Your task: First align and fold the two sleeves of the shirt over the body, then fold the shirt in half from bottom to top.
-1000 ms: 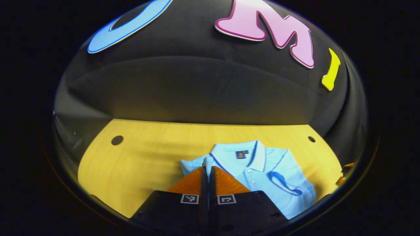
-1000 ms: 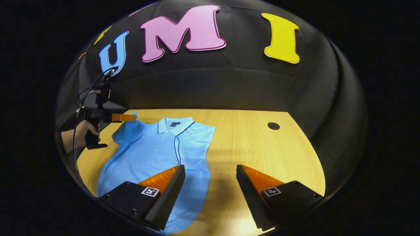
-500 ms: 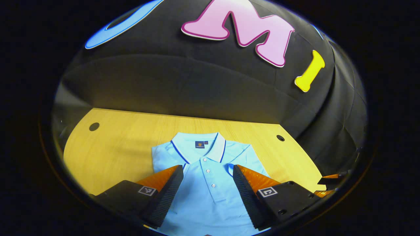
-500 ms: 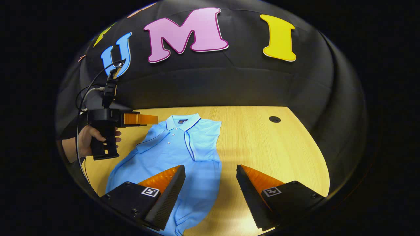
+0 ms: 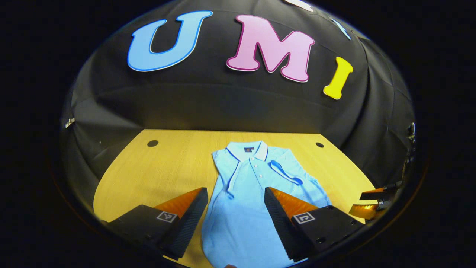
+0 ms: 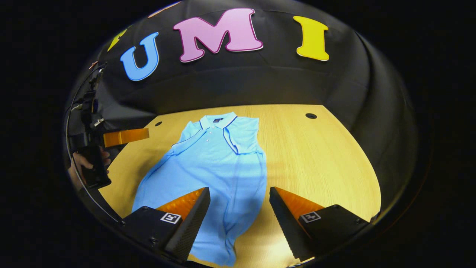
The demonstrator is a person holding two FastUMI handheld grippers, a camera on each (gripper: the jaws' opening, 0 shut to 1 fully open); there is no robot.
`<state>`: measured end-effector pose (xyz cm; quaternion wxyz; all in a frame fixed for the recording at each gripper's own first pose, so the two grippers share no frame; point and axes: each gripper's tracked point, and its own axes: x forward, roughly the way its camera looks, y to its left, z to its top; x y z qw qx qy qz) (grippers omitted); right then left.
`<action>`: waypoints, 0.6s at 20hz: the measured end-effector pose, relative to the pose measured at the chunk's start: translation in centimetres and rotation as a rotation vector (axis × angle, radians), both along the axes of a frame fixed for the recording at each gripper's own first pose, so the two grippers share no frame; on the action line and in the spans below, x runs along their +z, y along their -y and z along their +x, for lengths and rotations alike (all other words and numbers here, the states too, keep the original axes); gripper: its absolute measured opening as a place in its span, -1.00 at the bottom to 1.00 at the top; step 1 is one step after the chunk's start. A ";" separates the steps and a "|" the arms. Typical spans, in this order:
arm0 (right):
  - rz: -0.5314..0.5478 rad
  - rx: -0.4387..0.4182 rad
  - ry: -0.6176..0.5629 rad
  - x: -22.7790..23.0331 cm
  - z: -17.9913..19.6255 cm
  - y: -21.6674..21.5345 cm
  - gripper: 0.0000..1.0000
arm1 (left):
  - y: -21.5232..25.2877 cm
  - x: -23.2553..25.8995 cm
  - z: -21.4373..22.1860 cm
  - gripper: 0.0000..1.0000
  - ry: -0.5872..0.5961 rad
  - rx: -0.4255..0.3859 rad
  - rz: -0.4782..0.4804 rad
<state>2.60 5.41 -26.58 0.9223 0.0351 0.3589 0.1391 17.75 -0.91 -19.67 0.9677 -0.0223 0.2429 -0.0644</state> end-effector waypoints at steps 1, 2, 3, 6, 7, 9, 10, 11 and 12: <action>0.000 -0.004 -0.014 -0.3 -1.0 -0.3 0.99 | -0.2 -0.1 -2.1 0.95 -0.006 -0.004 0.006; 0.006 -0.010 -0.029 -0.6 -2.1 -0.6 0.99 | 0.2 -1.0 -3.6 0.94 -0.017 -0.010 0.019; 0.011 -0.017 -0.044 -0.9 -3.0 -0.8 0.99 | 0.3 -1.6 -5.2 0.94 -0.030 -0.019 0.037; -0.005 -0.027 -0.080 -2.3 -5.7 -1.2 0.99 | 0.1 -3.6 -9.7 0.94 -0.065 -0.038 0.080; -0.016 -0.028 -0.094 -3.0 -6.6 -1.3 0.99 | 0.2 -4.4 -11.1 0.94 -0.082 -0.044 0.076; -0.029 -0.022 -0.122 -4.2 -8.5 -1.6 0.99 | -0.1 -6.6 -13.9 0.94 -0.130 -0.033 0.069; -0.035 -0.019 -0.140 -5.0 -9.3 -1.8 0.99 | -0.3 -7.7 -14.8 0.95 -0.156 -0.021 0.065; -0.041 -0.019 -0.157 -5.7 -10.1 -1.9 0.99 | -0.4 -8.8 -15.7 0.95 -0.180 -0.010 0.059; -0.047 -0.023 -0.175 -6.6 -10.7 -1.9 0.99 | -0.3 -9.9 -16.7 0.95 -0.203 -0.001 0.054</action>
